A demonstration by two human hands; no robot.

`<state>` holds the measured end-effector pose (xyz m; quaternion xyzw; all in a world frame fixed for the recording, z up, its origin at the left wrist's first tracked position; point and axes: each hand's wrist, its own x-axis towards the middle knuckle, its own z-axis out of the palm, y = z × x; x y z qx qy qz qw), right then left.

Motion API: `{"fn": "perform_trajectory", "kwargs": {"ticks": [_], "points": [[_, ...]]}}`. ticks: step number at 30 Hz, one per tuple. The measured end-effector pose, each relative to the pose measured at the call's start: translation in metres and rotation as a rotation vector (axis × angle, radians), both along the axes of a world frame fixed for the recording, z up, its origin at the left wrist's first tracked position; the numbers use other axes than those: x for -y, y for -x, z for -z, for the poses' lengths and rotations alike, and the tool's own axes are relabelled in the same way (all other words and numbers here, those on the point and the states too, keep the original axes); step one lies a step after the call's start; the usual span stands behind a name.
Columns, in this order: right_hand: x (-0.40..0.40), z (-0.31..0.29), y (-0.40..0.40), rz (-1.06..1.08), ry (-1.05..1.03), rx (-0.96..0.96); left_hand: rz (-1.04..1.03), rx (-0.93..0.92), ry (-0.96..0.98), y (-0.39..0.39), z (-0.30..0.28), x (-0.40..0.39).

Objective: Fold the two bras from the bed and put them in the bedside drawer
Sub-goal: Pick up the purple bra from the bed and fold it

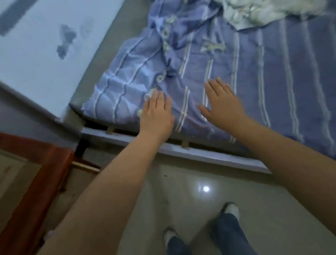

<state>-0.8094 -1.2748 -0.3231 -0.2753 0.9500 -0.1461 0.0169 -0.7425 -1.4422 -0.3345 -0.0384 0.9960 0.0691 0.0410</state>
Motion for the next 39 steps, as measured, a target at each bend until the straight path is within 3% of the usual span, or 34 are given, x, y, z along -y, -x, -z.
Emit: {"fn": "perform_trajectory", "kwargs": {"ticks": [8,14,19,29,34,39], "points": [[-0.301,-0.073,0.058,0.506,0.024,-0.116,0.395,-0.040,-0.059,0.140,-0.070,-0.282],[-0.496,-0.089,0.091,0.680,-0.013,-0.109,0.495,-0.011,-0.081,0.202,-0.084,-0.476],[-0.621,-0.086,0.127,0.758,-0.074,-0.053,0.523,0.049,-0.038,0.256,-0.077,-0.584],[-0.786,-0.018,0.294,0.767,-0.117,0.049,0.400,0.129,-0.025,0.439,-0.007,-0.717],[-0.830,0.038,0.378,0.664,-0.150,0.178,0.333,0.237,-0.071,0.515,0.049,-0.771],[-0.854,0.101,0.449,0.554,-0.216,0.263,0.245,0.299,-0.141,0.543,0.124,-0.805]]}}
